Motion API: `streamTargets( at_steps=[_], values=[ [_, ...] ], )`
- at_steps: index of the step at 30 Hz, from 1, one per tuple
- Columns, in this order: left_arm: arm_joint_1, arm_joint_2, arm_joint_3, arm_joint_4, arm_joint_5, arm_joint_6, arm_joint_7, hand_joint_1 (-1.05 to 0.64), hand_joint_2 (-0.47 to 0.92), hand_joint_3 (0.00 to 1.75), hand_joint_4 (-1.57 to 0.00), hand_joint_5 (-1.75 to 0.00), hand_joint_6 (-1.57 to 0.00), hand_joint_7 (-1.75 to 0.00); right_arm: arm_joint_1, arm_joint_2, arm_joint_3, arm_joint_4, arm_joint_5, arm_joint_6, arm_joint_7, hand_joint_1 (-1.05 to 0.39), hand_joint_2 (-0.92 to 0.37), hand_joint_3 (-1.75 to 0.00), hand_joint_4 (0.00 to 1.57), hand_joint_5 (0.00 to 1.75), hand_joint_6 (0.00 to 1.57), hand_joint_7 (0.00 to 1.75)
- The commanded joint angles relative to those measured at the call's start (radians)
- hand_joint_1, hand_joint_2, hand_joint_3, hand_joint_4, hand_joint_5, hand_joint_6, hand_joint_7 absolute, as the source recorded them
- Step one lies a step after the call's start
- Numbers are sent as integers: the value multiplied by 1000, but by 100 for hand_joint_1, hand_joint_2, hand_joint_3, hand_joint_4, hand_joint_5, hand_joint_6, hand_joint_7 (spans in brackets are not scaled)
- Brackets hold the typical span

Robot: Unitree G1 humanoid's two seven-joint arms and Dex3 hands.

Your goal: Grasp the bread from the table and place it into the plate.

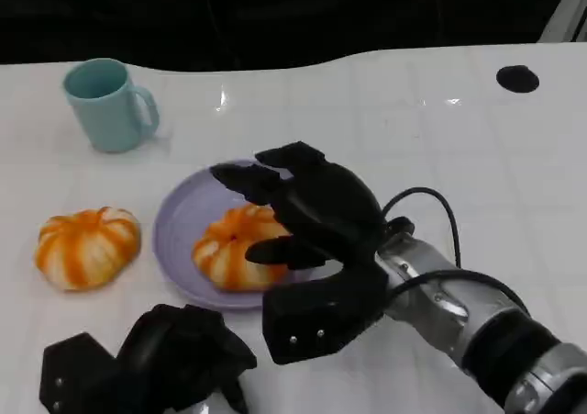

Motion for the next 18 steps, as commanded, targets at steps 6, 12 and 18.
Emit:
streamTargets(
  at_steps=[6, 12, 18],
  values=[
    [1, 14, 8, -4, 7, -2, 15, -105, 80, 1, -149, -94, -157, -48, 106, -86, -27, -191, 38, -30, 43, -66, -92, -22, 5, 49, 29, 2],
    [-2, 14, 10, 5, -2, -5, 4, -105, 80, 1, -148, -94, -157, -48, 200, -136, -76, -277, 115, -122, 50, -58, -92, -17, 17, 61, 40, 7],
    [3, 14, 7, -6, 6, 0, 15, -105, 80, 1, -148, -95, -157, -49, 338, -179, -149, -395, 229, -197, 77, -51, -92, -14, 34, 75, 58, 16]
  ],
)
